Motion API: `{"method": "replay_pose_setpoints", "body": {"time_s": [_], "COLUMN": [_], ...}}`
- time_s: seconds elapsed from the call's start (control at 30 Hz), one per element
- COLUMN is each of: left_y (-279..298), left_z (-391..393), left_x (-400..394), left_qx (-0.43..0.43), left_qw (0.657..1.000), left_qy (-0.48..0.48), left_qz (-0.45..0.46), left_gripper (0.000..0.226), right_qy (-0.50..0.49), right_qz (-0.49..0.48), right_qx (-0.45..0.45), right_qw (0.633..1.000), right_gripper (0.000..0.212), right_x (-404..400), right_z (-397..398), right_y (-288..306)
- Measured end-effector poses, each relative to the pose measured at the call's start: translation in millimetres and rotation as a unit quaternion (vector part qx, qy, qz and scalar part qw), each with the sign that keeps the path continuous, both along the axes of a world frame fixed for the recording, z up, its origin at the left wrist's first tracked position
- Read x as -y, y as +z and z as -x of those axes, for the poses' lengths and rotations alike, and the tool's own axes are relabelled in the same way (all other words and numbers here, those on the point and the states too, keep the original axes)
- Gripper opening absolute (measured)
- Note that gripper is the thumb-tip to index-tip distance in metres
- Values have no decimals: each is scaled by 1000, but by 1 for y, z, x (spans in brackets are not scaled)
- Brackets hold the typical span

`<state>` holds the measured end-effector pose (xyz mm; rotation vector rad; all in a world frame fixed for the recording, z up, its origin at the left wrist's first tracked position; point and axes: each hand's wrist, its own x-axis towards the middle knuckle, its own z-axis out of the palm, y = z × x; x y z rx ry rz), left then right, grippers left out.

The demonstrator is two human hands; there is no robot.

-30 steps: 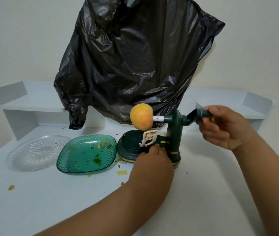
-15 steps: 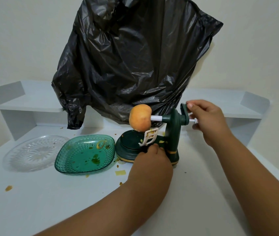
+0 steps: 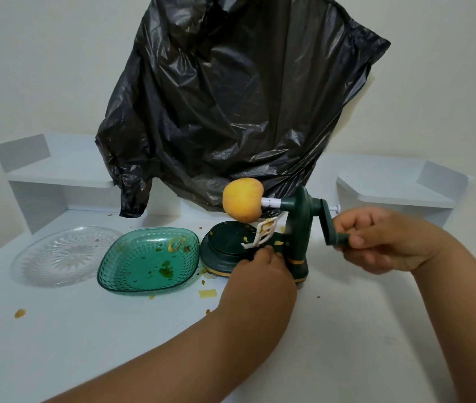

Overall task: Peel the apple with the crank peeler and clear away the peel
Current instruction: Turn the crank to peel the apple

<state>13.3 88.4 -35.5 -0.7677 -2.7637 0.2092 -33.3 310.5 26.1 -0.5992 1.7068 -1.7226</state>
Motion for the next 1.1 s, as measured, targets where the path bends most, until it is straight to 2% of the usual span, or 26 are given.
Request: {"method": "replay_pose_setpoints", "body": {"time_s": [0.1,0.2,0.27,0.33,0.43,0.6,0.67,0.73,0.83,0.93,1.03,1.1], "left_y": [-2,-3,-2,0,2,0,0,-1,-1,0,0,-1], "left_z": [0,1,1,0,-2,-3,-3,-2,-2,-2,-2,-1], "left_x": [0,-2,-2,-2,-1,-1,-1,-1,0,0,0,0], "left_qx": [-12,-9,3,10,12,11,16,14,12,11,3,-5], "left_qw": [1000,1000,1000,1000,1000,1000,1000,1000,1000,1000,1000,1000], "left_qy": [-1,1,8,12,12,9,10,9,9,6,8,9], "left_qz": [0,3,4,2,-1,-6,-10,-11,-10,-5,-15,-15], "left_gripper": [49,48,48,49,48,49,49,49,49,49,48,48], "right_qy": [-83,-250,-376,-471,-534,-551,-543,-537,-532,-529,-493,-452], "right_qz": [113,198,179,110,32,-54,-33,-1,-35,-41,-151,-189], "right_qx": [-77,-198,-263,-304,-321,-357,-380,-401,-445,-395,-389,-342], "right_qw": [987,927,870,821,782,753,748,742,720,750,764,802], "right_gripper": [33,18,9,10,14,18,20,32,29,25,23,26], "right_x": [7,21,27,31,37,40,45,50,51,42,34,32], "right_z": [-1,5,10,14,20,21,20,19,21,25,28,27], "right_y": [7,11,12,7,-6,-21,-23,-22,-19,-20,-30,-31]}}
